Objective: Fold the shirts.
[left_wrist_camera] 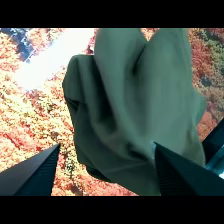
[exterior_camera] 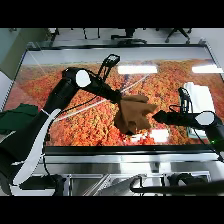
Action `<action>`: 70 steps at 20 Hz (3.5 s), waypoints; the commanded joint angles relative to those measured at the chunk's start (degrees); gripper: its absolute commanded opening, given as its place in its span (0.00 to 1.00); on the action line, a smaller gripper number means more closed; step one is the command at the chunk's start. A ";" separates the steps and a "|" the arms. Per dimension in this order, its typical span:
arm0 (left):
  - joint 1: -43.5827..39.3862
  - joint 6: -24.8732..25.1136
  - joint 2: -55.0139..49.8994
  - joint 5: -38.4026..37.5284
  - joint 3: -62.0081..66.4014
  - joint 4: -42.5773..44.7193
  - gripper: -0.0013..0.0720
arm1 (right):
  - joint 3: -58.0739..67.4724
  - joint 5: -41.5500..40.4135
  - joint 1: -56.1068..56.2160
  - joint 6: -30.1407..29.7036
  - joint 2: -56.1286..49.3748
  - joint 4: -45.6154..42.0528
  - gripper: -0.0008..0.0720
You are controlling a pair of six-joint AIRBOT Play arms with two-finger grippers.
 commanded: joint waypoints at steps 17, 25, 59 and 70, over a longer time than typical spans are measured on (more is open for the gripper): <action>2.93 9.92 -7.17 17.97 -35.71 -41.05 0.89 | 10.80 -2.03 -0.04 -11.17 -27.87 15.91 0.47; 4.55 9.73 -13.33 10.40 -19.63 -35.93 0.03 | 14.93 2.03 -4.83 -13.68 -28.13 17.88 0.04; 15.17 -4.63 0.55 1.81 -25.79 -0.15 0.75 | 6.69 14.71 -5.25 -31.95 -27.93 31.10 0.04; 35.69 -0.42 1.88 -11.34 -22.38 -4.13 0.98 | 6.67 15.30 -10.38 -33.14 -25.66 29.59 0.04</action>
